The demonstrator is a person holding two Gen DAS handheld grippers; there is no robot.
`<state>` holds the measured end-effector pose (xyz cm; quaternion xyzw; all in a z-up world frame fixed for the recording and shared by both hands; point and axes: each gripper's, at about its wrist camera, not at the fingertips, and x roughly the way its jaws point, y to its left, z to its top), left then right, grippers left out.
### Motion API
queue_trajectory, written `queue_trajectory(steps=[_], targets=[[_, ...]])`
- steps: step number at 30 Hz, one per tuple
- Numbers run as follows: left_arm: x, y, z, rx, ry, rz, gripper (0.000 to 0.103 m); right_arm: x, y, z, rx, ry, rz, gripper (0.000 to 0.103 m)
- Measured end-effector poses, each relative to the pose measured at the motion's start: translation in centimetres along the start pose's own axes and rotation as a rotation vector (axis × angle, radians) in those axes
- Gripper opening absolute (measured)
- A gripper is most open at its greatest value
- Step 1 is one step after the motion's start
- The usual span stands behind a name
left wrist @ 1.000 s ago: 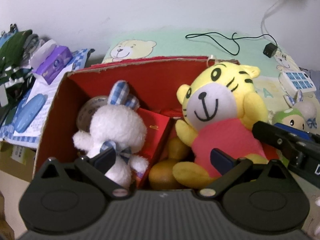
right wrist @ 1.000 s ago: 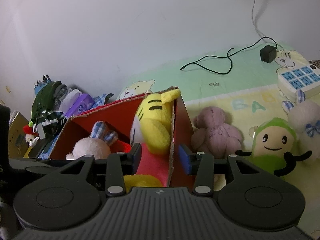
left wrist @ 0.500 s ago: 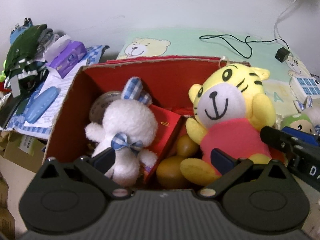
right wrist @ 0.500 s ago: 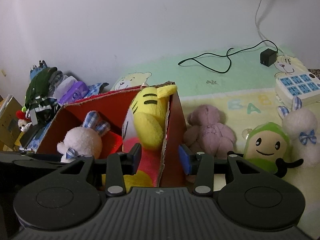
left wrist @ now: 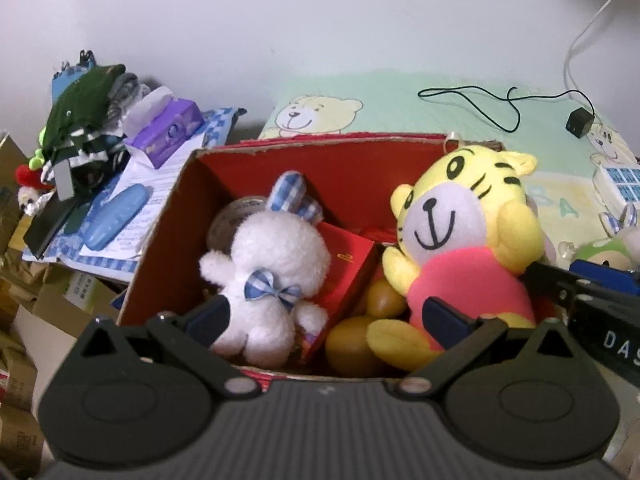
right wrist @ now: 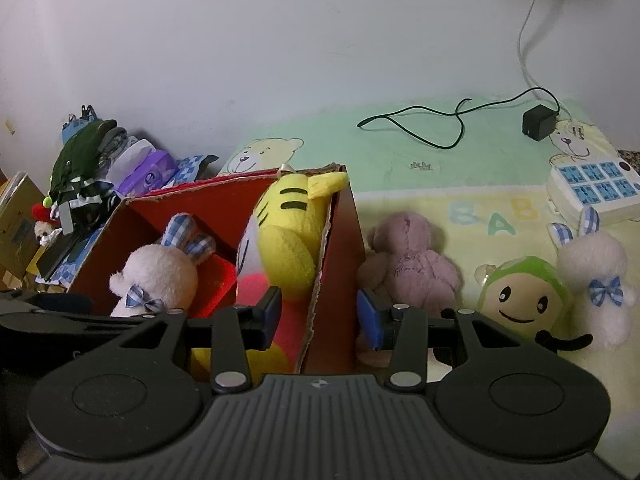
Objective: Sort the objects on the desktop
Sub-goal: 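Move both grippers to the white bunny with the blue bow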
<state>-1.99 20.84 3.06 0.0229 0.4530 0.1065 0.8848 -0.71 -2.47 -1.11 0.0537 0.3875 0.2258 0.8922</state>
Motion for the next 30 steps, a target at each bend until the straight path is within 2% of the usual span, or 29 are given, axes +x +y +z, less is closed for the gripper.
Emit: queue_trajectory(steps=[11,20,30], targets=[[-1.6,-1.6,0.0,-0.022,-0.006,-0.003,0.102,-1.2,-1.4,0.2,-0.004,-0.011,0.027,0.046],[-3.0,-4.6,0.3,0.004,-0.042,-0.011,0.102,-2.9,-4.9,0.2,0.055,-0.034,0.036,0.046],[-3.4,-8.1,0.4,0.038,-0.049,-0.066,0.102,-3.8,-8.4,-0.1,0.086,-0.036,0.047,0.048]])
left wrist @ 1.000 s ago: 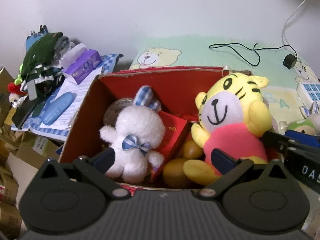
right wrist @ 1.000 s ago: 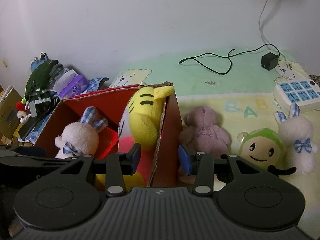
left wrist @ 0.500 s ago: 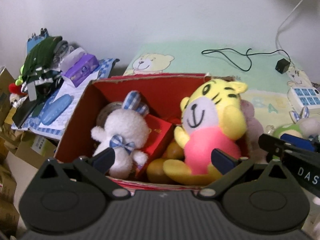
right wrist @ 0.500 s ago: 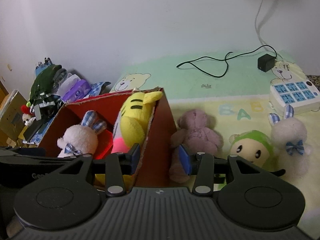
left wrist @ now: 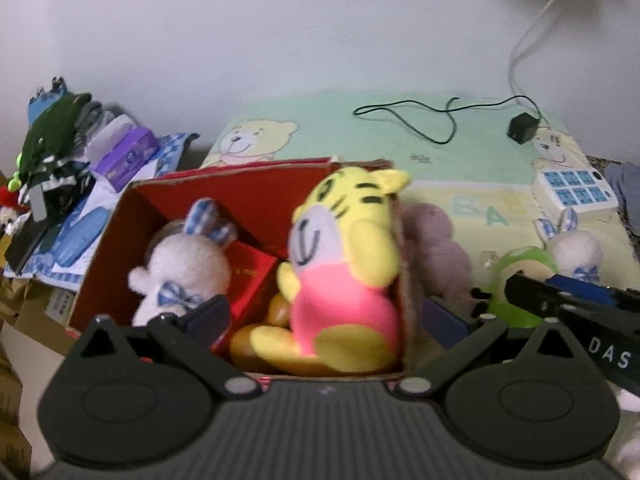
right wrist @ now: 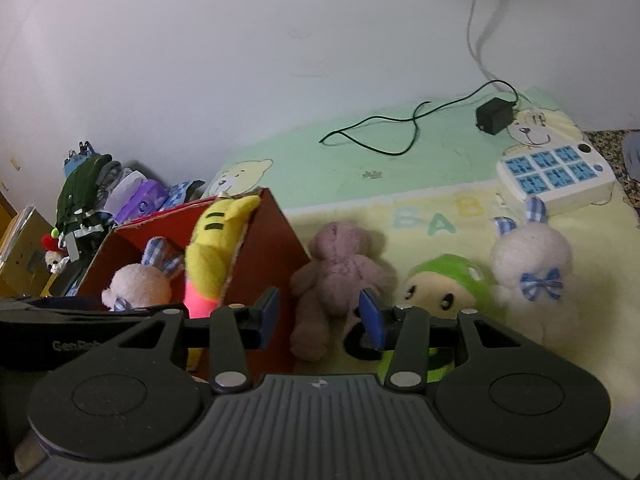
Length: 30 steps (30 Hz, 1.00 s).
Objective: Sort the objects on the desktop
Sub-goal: 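Move both grippers to the white bunny with the blue bow, then close both grippers on the white bunny's body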
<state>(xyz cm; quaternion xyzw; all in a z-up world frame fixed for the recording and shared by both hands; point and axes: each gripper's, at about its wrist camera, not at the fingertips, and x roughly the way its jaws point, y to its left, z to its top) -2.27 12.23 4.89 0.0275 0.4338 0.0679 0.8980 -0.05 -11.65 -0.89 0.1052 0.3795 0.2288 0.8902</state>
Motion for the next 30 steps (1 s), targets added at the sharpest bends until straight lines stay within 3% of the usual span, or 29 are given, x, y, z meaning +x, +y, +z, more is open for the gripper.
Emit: queue_trajectory(steps=[6,13,26,28,30], targets=[[0.0,-2.3,0.1,0.019,-0.002,-0.045,0.1,-0.7,-3.2,-0.2,0.045,0.003,0.007,0.049],[-0.6,-5.5,0.0,0.066,-0.05,-0.165,0.099,-1.7,-6.8,-0.4,0.09,-0.008,-0.018,0.05],[3.3,-14.7,-1.2,0.158,0.012,-0.572,0.1,-2.7,-17.0,-0.3,0.231,-0.013,-0.193,0.051],[4.1,-16.2,-1.3,0.169,0.031,-0.636,0.1,-2.6,-18.6,-0.2,0.257,-0.007,-0.19,0.051],[5.1,-17.8,-1.2,0.179,0.043,-0.654,0.1,-2.7,-20.0,0.1,0.294,-0.005,-0.173,0.051]])
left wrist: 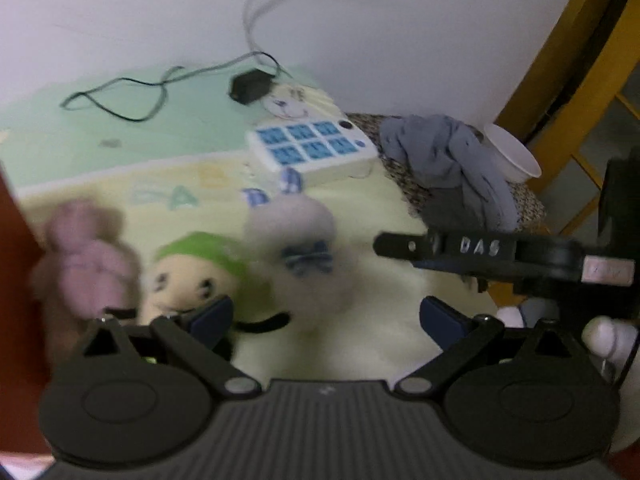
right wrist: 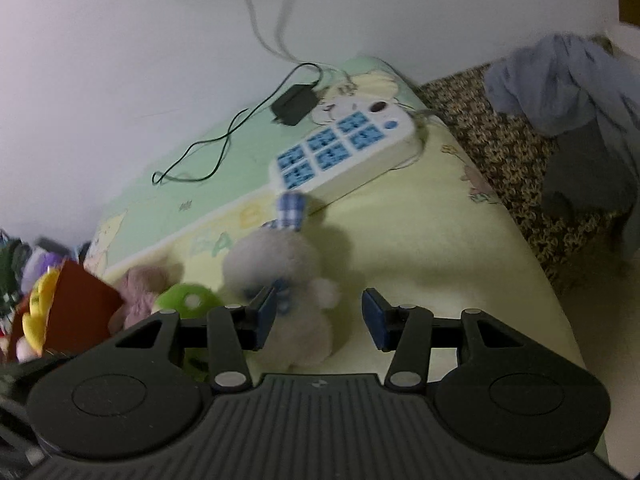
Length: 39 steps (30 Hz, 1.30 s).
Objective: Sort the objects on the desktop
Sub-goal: 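Close both grippers on the white bunny's body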
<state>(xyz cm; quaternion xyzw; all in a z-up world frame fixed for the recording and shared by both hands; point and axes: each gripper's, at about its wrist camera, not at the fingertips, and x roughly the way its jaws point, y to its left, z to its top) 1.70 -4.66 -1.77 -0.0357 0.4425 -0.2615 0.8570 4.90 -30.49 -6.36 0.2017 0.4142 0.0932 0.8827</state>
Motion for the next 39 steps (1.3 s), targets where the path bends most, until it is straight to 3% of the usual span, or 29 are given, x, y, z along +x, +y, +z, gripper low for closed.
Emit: queue_trajectory(steps=[3,6,9,19,22,24,27,32,36,39], targets=[[2.9,-0.3,0.6,-0.006,0.036,-0.008,0.099,1.0,-1.3,1.2,0.029,0.014,0.044,0.052],[5.1,-0.1,1.2,-0.018,0.067,0.008,0.098,2.8,-2.3,1.9,0.054,0.07,0.142,0.053],[6.9,0.9,1.7,-0.038,0.096,0.016,0.098,3.9,-2.4,2.0,0.042,0.095,0.163,0.056],[8.9,0.0,2.5,0.112,0.063,0.086,0.1,8.6,-2.2,2.4,0.068,0.183,0.317,0.058],[9.0,0.2,2.6,0.12,0.053,0.094,0.1,9.7,-1.9,2.3,0.08,0.22,0.376,0.053],[8.8,0.4,2.7,0.106,0.059,0.069,0.1,9.6,-2.1,2.3,0.095,0.223,0.39,0.045],[8.6,-0.2,2.5,0.111,0.078,0.039,0.1,9.0,-2.5,2.2,0.106,0.224,0.399,0.041],[7.5,-1.6,1.3,0.125,0.088,-0.023,0.1,6.1,-3.7,2.0,0.092,0.195,0.37,0.039],[7.9,-2.0,0.3,0.105,0.142,-0.063,0.1,3.9,-4.8,1.2,0.094,0.199,0.337,0.038],[7.4,-3.0,-0.5,0.119,0.158,-0.107,0.092,2.0,-5.1,0.1,0.099,0.205,0.321,0.038]])
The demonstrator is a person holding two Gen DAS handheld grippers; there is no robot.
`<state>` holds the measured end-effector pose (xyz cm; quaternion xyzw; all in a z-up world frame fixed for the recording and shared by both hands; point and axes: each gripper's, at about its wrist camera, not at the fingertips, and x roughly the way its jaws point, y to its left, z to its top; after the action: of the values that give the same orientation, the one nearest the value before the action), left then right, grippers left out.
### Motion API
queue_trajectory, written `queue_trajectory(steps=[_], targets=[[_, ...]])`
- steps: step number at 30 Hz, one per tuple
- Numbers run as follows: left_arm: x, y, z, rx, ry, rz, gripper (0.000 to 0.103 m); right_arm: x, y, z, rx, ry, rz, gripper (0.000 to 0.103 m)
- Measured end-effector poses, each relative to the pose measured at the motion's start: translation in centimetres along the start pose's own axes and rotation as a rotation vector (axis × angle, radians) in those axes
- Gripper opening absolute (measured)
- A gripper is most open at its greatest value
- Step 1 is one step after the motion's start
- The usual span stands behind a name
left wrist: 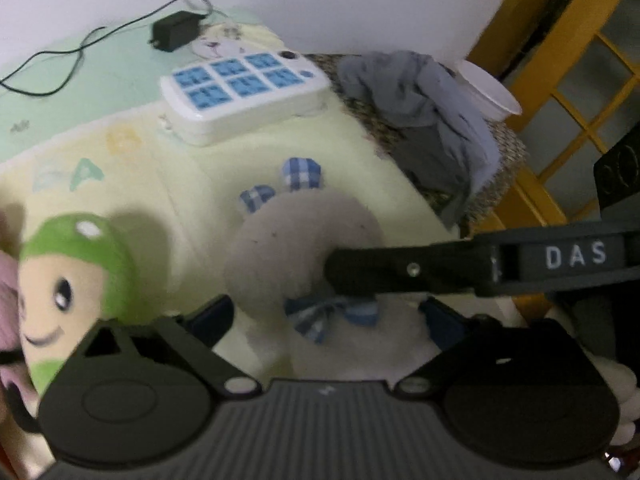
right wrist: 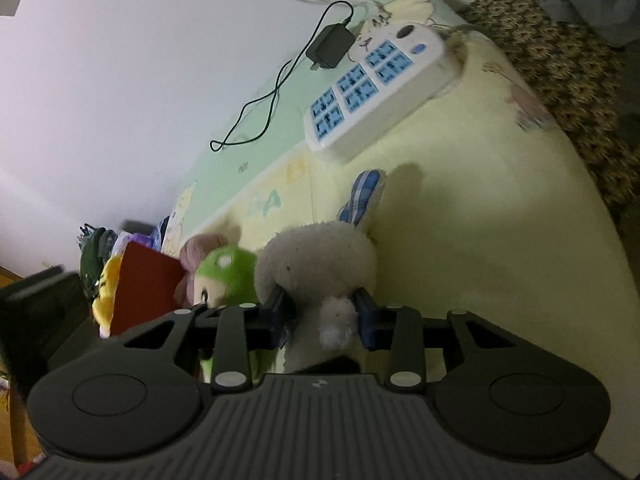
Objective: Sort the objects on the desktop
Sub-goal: 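Close both grippers on the white bunny's body, then carry the bunny with both grippers and lower it into the red box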
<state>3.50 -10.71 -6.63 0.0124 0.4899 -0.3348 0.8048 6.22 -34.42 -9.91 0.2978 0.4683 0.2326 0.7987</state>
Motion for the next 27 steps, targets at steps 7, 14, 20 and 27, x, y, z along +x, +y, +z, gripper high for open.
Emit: queue_trajectory(steps=[7,14,20,27], targets=[[-4.3,-1.8,-1.7,0.035,-0.065,-0.034,0.091,-4.1,2.4,-3.6,-0.014,-0.065,-0.004,0.038],[-10.2,-0.6,-4.0,-0.003,-0.161,0.01,0.091,-4.7,6.7,-5.1,-0.125,-0.087,0.027,0.039],[-16.9,3.0,-5.7,-0.041,-0.262,0.078,0.091,-2.5,12.4,-5.9,-0.21,-0.087,0.108,0.039],[-25.6,8.2,-6.5,-0.01,-0.398,0.172,0.092,0.3,20.9,-6.2,-0.293,-0.142,0.209,0.039]])
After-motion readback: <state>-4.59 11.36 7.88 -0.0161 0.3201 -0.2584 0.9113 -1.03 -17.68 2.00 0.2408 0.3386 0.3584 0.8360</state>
